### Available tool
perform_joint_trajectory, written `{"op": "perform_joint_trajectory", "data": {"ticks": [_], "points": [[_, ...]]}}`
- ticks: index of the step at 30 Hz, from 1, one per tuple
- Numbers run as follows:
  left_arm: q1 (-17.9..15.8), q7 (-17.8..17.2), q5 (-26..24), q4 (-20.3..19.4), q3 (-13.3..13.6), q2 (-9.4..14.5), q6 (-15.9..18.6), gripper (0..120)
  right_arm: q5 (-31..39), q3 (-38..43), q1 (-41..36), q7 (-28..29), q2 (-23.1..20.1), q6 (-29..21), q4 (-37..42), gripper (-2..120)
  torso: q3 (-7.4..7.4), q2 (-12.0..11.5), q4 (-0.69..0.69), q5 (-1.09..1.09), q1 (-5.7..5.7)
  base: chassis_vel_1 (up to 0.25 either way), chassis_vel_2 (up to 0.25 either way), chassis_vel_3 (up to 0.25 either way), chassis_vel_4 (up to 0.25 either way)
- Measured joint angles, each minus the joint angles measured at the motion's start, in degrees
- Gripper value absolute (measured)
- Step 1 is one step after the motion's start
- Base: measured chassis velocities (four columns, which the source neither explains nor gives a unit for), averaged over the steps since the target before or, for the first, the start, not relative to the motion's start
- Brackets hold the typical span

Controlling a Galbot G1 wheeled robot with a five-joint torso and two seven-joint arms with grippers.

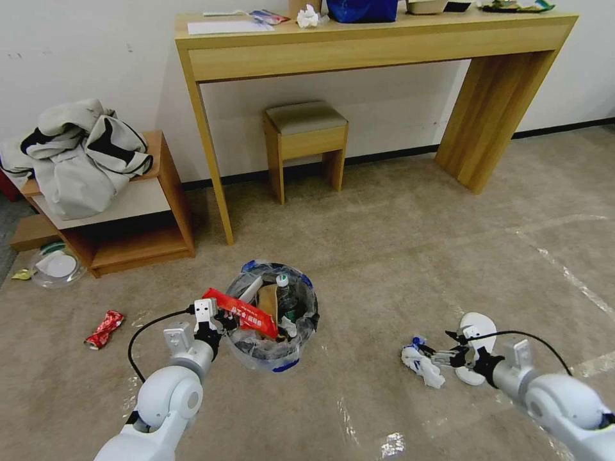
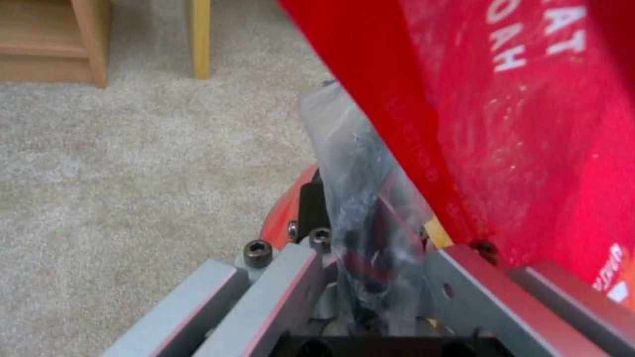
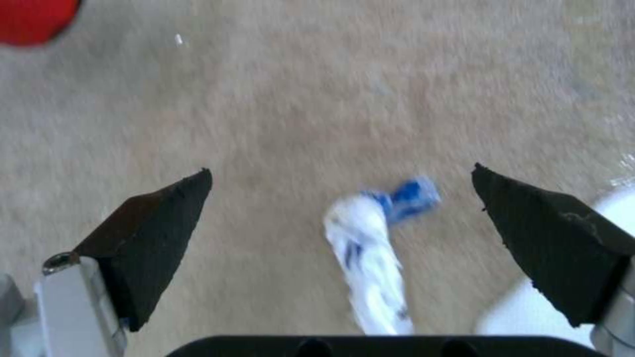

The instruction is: Pick up the trash bin and place the garbage on the floor into it.

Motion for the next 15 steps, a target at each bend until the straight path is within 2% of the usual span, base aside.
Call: {"op": "perform_joint_trajectory", "data": {"ticks": [8, 15], "points": [[0.0, 0.3, 0.6, 0.4, 0.0, -0.7, -0.3, 1, 6.9, -3.1, 1.9, 0.7, -6.6, -5.2, -0.4, 100, 0.00, 0.0, -0.01, -0.01, 0.00, 0.000, 0.000, 0.000, 0.000], [-0.1, 0.5, 1.2, 1.0, 0.2, -1.5, -0.5, 1, 12.3, -6.1, 4.2, 2.2, -8.9, -8.5, -1.7, 100, 0.00, 0.0, -0.02, -0.01, 0.00, 0.000, 0.000, 0.000, 0.000]]}}
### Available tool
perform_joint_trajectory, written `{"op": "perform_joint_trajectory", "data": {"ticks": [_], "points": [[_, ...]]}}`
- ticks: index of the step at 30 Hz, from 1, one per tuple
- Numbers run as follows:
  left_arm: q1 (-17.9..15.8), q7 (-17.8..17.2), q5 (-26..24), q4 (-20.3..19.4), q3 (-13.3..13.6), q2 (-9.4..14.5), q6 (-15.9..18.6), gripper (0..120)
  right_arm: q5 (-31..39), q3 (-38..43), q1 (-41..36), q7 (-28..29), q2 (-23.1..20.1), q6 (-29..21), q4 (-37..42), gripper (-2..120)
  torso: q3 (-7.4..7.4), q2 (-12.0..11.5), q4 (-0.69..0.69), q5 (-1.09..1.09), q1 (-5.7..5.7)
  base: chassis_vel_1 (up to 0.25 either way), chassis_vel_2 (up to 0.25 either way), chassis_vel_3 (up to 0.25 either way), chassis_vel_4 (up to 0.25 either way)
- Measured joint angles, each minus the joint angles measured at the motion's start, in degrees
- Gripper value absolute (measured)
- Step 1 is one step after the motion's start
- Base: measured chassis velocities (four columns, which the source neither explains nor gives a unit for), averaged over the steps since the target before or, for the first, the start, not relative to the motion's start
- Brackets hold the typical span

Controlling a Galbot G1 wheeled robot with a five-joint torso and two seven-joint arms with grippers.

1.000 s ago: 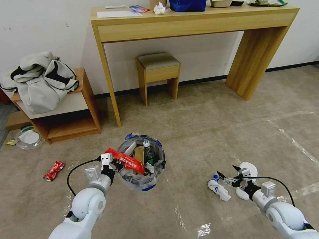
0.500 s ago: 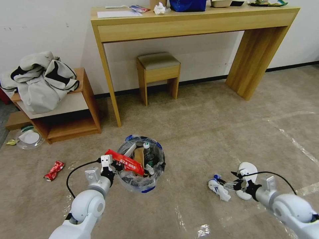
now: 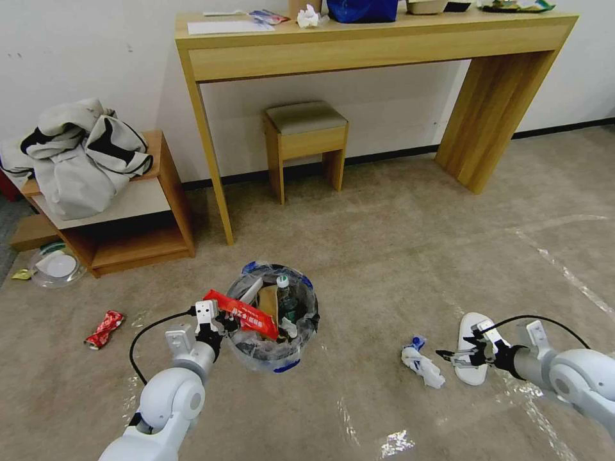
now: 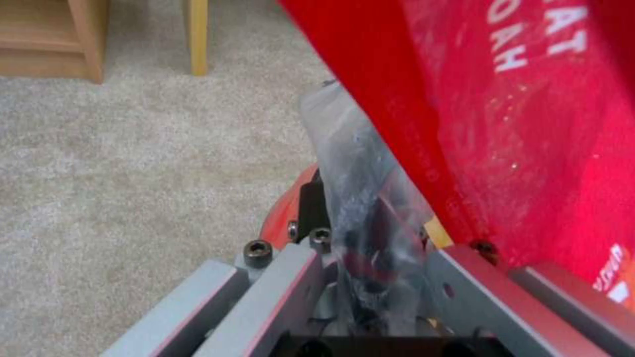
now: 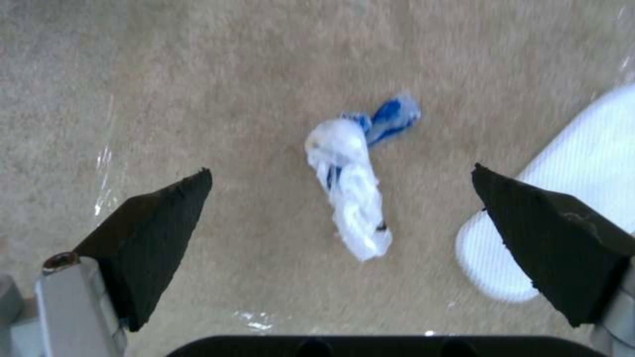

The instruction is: Pick up the trash bin and place the garbage on the floor into it.

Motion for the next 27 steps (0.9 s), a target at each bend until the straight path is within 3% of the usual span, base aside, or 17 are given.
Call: {"op": "perform_joint_trajectory", "data": {"ticks": [7, 27], "points": [[-0.1, 0.1, 0.1, 0.1, 0.1, -0.2, 0.0, 1, 7.4, -8.1, 8.0, 1.8, 0.0, -3.6, -4.4, 100, 0.00, 0.0, 0.02, 0.00, 0.00, 0.000, 0.000, 0.000, 0.000], [-0.6, 0.1, -0.2, 1.2, 0.6, 0.4, 0.0, 1, 4.8, -23.9, 22.3, -2.0, 6.7, -2.7, -18.3, 100, 0.00, 0.0, -0.01, 0.00, 0.00, 0.000, 0.000, 0.000, 0.000]]}}
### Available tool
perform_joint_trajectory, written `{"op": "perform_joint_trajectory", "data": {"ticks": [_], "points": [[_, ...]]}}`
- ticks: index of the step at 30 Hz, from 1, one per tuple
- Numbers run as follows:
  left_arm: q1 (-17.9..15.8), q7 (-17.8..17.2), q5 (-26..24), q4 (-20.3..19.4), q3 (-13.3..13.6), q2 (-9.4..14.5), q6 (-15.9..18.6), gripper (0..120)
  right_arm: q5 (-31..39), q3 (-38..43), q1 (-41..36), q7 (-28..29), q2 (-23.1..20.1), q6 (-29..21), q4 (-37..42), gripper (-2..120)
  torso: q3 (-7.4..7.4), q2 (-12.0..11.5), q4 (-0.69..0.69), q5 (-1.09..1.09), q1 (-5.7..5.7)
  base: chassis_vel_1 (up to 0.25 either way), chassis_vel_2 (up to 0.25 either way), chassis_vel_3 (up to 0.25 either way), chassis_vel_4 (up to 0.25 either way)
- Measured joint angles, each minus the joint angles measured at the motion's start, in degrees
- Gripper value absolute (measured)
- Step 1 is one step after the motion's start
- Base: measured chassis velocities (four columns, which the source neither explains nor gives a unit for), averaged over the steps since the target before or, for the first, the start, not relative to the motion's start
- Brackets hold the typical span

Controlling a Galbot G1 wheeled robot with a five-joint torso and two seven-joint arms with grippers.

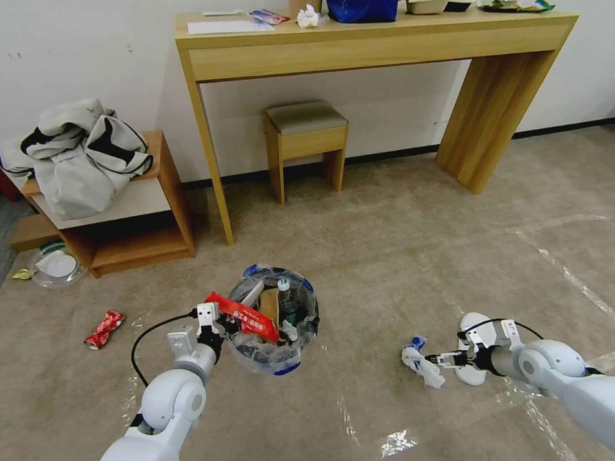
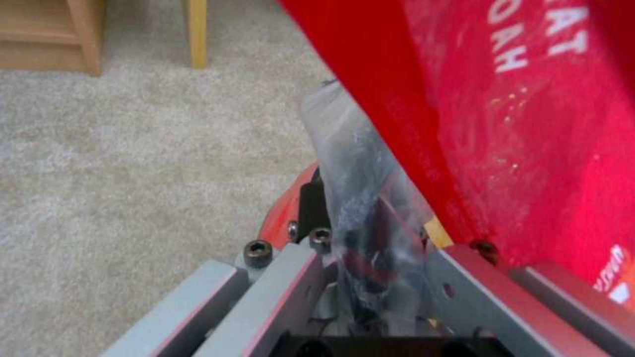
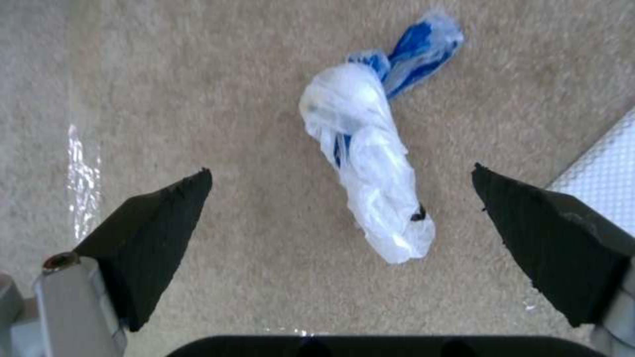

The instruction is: Pick up the trash bin and place the garbage on the floor into it.

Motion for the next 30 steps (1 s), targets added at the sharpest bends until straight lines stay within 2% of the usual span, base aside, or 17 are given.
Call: {"op": "perform_joint_trajectory", "data": {"ticks": [5, 13, 30], "points": [[-0.3, 0.0, 0.0, 0.6, 0.2, -0.3, 0.0, 1, -1.2, -2.0, 1.4, -0.3, 1.9, 0.1, -2.5, 100, 0.00, 0.0, 0.02, 0.01, 0.00, 0.000, 0.000, 0.000, 0.000], [-0.2, 0.4, 0.0, 1.2, -0.1, -0.3, -0.2, 1, -2.4, -4.5, 3.2, -1.5, 2.5, 0.3, -4.0, 100, 0.00, 0.0, 0.01, 0.00, 0.00, 0.000, 0.000, 0.000, 0.000], [-0.4, 0.7, -0.1, 1.7, 0.1, -0.3, -0.4, 1, -3.4, -5.5, 6.6, -3.1, 4.7, 1.3, -11.0, 100, 0.00, 0.0, 0.01, 0.00, 0.00, 0.000, 0.000, 0.000, 0.000]]}}
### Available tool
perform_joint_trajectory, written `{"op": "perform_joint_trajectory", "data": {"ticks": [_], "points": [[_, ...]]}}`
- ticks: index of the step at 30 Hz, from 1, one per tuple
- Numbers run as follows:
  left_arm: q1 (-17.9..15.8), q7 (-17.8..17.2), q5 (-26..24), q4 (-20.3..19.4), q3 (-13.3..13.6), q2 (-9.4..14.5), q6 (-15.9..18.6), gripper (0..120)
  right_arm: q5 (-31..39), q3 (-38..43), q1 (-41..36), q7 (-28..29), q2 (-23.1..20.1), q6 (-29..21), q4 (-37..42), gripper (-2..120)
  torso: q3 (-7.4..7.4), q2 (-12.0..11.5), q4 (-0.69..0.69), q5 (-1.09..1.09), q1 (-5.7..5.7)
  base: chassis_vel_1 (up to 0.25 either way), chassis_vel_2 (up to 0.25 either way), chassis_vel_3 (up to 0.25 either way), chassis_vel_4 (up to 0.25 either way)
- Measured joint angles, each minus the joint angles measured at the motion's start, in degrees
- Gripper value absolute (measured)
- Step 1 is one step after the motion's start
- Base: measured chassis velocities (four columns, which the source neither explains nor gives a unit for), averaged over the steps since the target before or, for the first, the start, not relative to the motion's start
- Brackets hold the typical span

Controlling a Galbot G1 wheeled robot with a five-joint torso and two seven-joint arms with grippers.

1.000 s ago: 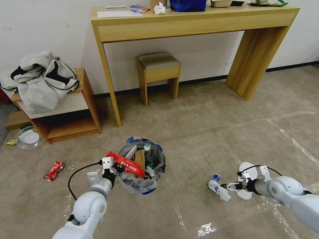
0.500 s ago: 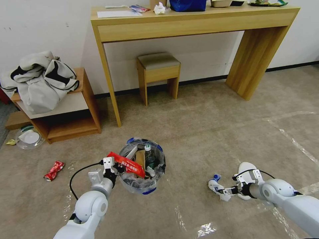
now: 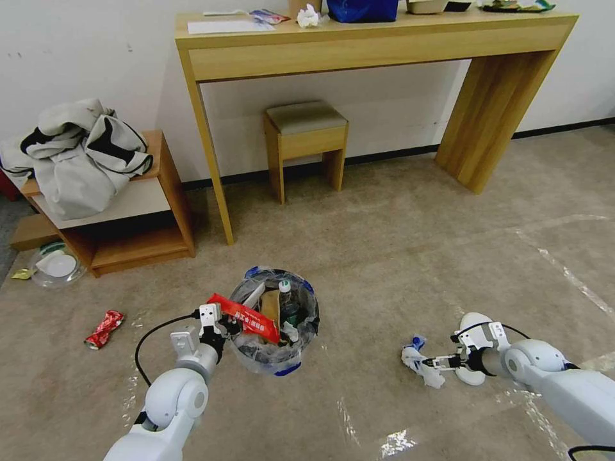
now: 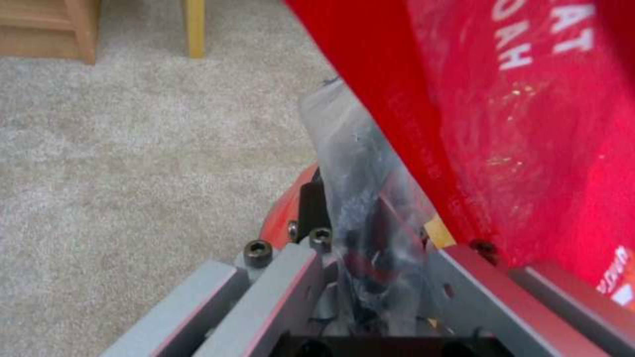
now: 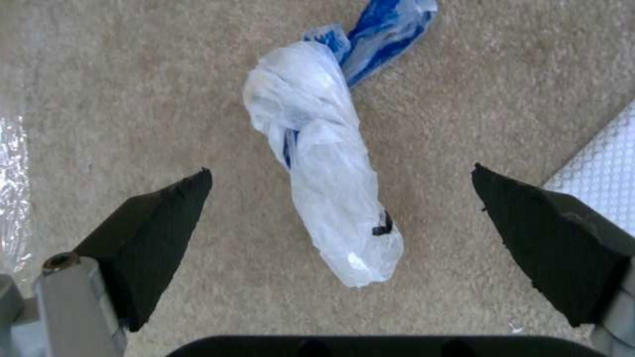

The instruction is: Pick up the trash bin and place the garbage on the floor into it.

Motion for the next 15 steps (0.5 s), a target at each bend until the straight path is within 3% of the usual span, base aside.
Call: {"op": "perform_joint_trajectory", "data": {"ticks": [15], "points": [[0.8, 0.0, 0.2, -0.5, -0.2, 0.1, 0.0, 1, -3.0, -0.3, 1.8, -0.3, 4.9, 1.2, -6.6, 100, 0.00, 0.0, 0.01, 0.01, 0.00, 0.000, 0.000, 0.000, 0.000]]}}
